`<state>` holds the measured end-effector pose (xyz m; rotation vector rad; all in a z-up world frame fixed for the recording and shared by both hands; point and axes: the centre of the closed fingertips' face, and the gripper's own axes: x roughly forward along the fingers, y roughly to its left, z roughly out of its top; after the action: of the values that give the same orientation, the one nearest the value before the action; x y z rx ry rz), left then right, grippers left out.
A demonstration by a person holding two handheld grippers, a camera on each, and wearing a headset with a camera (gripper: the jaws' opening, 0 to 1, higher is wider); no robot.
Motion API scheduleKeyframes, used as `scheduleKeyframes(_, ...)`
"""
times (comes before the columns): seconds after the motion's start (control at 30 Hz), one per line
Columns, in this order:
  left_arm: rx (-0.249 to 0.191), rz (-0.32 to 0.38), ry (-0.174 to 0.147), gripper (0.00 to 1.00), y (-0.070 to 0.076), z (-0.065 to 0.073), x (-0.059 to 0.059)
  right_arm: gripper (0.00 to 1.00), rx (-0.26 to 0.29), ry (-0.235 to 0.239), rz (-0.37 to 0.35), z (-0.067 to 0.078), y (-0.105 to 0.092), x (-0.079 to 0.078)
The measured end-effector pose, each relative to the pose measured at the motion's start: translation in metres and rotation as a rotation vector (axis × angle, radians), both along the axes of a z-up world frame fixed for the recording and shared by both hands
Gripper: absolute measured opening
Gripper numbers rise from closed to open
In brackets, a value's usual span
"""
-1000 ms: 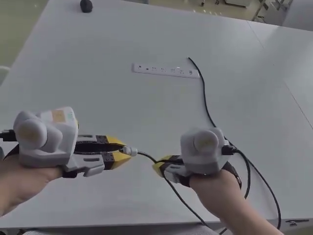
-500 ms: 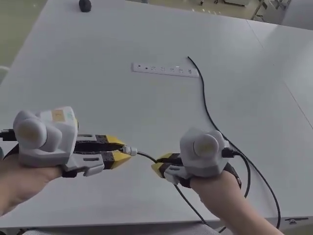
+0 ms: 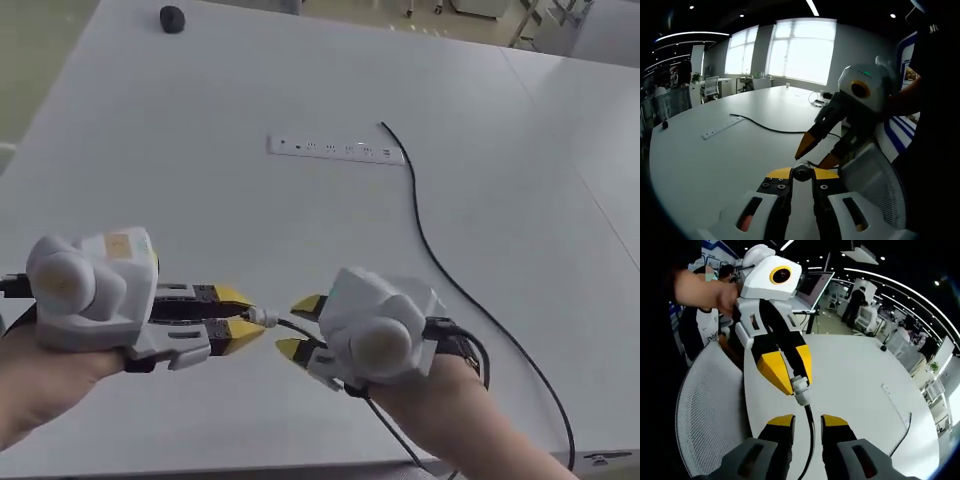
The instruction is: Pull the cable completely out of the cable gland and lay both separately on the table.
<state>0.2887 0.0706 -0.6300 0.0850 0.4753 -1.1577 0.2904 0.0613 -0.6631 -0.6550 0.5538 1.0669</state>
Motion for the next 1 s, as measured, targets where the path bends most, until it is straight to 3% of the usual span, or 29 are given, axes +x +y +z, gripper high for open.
scheduleKeyframes(0.17,-0.001,-0.002,0.001,0.15,0.000,0.001,-0.001,0.11,0.011,-0.020,0.013,0.007,0.002,0.004)
scheduleKeyframes(0.37,-0.001,-0.004,0.000,0.15,0.001,0.000,-0.002,0.04,0.005,-0.018,0.047,0.005,0.005,0.002)
scheduleKeyframes(0.5,0.000,-0.003,0.003,0.15,0.001,0.000,0.000,0.00,-0.012,-0.040,0.075,0.003,0.007,0.002)
scheduleKeyframes(0.73,-0.020,0.007,-0.002,0.15,0.001,0.005,0.003,0.00,0.013,-0.043,0.026,0.007,0.002,0.008)
scheduleKeyframes(0.93,-0.012,0.000,-0.006,0.15,0.001,0.004,0.003,0.00,0.016,-0.002,-0.015,-0.002,-0.006,0.009)
scheduleKeyframes(1.0,-0.014,0.003,-0.006,0.15,0.001,0.004,0.003,0.00,0.029,0.034,-0.047,-0.004,-0.010,0.008)
